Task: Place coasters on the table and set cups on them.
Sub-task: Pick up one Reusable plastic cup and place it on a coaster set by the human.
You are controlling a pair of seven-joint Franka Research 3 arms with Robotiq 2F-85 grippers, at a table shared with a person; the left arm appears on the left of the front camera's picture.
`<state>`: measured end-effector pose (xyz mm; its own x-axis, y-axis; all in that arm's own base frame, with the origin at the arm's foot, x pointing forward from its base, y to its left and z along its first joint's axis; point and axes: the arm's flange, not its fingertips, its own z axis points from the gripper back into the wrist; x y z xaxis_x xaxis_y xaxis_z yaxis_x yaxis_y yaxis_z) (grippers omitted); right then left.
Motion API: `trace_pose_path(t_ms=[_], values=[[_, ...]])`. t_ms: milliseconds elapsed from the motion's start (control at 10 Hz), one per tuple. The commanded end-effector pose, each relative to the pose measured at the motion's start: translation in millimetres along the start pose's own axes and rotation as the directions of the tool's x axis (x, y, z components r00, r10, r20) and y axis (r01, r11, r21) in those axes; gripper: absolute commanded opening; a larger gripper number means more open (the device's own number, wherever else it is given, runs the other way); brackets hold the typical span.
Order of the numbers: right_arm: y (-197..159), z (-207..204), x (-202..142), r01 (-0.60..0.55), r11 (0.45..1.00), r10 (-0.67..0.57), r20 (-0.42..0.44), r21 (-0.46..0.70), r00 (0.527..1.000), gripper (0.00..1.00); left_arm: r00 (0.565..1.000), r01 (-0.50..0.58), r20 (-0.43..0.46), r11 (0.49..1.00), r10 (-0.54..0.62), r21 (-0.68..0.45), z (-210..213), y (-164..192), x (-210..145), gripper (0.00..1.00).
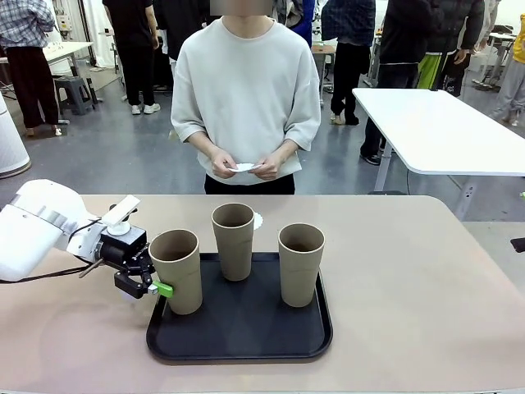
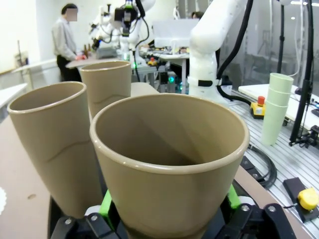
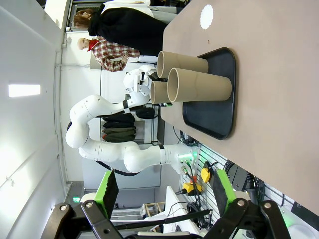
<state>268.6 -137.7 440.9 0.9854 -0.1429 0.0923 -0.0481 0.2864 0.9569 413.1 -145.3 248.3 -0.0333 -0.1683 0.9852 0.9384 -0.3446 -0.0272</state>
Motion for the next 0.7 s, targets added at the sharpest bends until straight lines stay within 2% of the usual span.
trace_pose_path(t_ms=[0, 100, 200, 300, 500, 600], values=[[0.1, -0.1, 0.5, 0.000, 1.000, 0.000, 0.004, 0.008, 1.000, 1.00, 1.000, -0.004, -0.015, 1.000, 0.004, -0.025, -3.4, 2.2, 1.0, 0.45], [0.1, -0.1, 0.5, 0.000, 1.000, 0.000, 0.004, 0.008, 1.000, 1.00, 1.000, -0.006, -0.014, 1.000, 0.006, -0.024, -4.0, 2.1, 1.8, 0.00], [0.1, -0.1, 0.5, 0.000, 1.000, 0.000, 0.004, 0.008, 1.000, 1.00, 1.000, -0.008, -0.013, 1.000, 0.008, -0.019, -5.1, 2.0, 3.4, 0.39], [0.1, -0.1, 0.5, 0.000, 1.000, 0.000, 0.004, 0.008, 1.000, 1.00, 1.000, -0.016, -0.012, 1.000, 0.016, -0.010, -4.9, 1.6, 4.9, 0.00], [0.1, -0.1, 0.5, 0.000, 1.000, 0.000, 0.004, 0.008, 1.000, 1.00, 0.998, -0.067, 0.022, 0.996, 0.066, 0.058, 3.1, -1.3, 18.9, 0.00], [0.1, -0.1, 0.5, 0.000, 1.000, 0.000, 0.004, 0.008, 1.000, 1.00, 0.995, -0.088, 0.046, 0.990, 0.083, 0.111, 13.1, -2.9, 42.1, 0.00]])
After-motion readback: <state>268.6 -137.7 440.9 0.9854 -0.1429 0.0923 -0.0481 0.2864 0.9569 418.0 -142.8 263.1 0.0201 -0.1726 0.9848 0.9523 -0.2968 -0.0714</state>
